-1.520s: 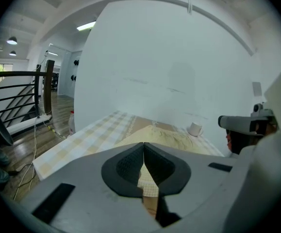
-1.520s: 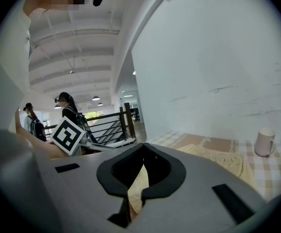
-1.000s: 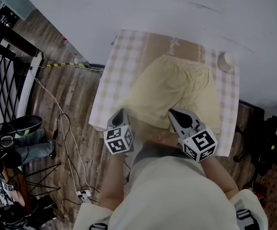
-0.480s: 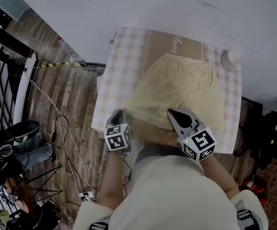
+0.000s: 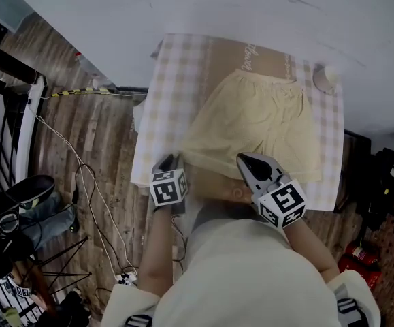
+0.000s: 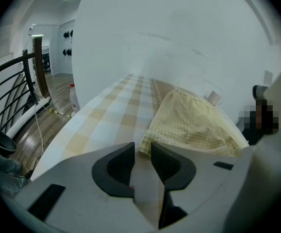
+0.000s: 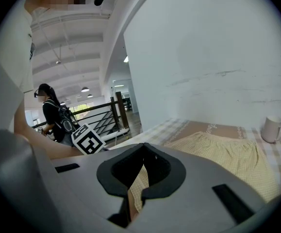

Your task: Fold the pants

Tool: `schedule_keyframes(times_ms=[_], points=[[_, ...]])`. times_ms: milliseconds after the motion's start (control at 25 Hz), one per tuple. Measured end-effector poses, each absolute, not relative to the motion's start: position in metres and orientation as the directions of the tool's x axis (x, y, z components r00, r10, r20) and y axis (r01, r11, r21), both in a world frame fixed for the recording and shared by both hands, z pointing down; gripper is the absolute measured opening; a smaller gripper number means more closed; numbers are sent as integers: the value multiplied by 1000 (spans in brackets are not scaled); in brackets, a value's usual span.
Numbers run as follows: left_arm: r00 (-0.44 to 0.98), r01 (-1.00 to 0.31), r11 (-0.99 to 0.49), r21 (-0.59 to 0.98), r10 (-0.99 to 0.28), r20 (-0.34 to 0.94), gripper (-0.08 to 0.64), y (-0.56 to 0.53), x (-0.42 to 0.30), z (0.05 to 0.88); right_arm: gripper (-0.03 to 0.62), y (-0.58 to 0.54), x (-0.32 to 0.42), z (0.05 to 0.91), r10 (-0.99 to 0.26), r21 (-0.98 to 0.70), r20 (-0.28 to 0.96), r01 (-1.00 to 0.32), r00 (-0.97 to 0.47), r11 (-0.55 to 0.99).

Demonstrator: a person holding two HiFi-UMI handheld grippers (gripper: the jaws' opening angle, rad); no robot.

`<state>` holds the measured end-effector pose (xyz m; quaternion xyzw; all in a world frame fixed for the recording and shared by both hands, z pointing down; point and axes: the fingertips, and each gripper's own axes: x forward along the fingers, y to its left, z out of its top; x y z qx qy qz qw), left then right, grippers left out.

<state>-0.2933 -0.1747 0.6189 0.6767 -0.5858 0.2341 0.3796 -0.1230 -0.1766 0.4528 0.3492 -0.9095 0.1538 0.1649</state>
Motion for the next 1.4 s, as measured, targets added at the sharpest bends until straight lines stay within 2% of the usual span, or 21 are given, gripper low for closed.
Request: schedule_keyframes(times_ms=[320, 560, 760, 1040, 1400], points=[[185, -978, -30, 208, -599, 779, 92, -176, -291, 619, 0, -176, -120, 455, -602, -159, 417, -707, -681, 689], [155, -985, -37, 167, -607, 779, 33, -178, -283, 616, 0, -177, -110, 450, -609, -155, 404, -707, -683, 690], [145, -984, -18, 175, -650, 746, 26, -181, -267, 598, 0, -177, -86, 446, -608, -144, 398, -701, -687, 698], [188, -974, -47, 221, -710, 679, 23, -186, -199, 564, 0, -182, -25, 436, -630, -130, 366, -708, -684, 694], [237, -963, -89, 254, -726, 646, 21, -179, -105, 539, 0, -176, 47, 433, -629, -148, 350, -704, -694, 695]])
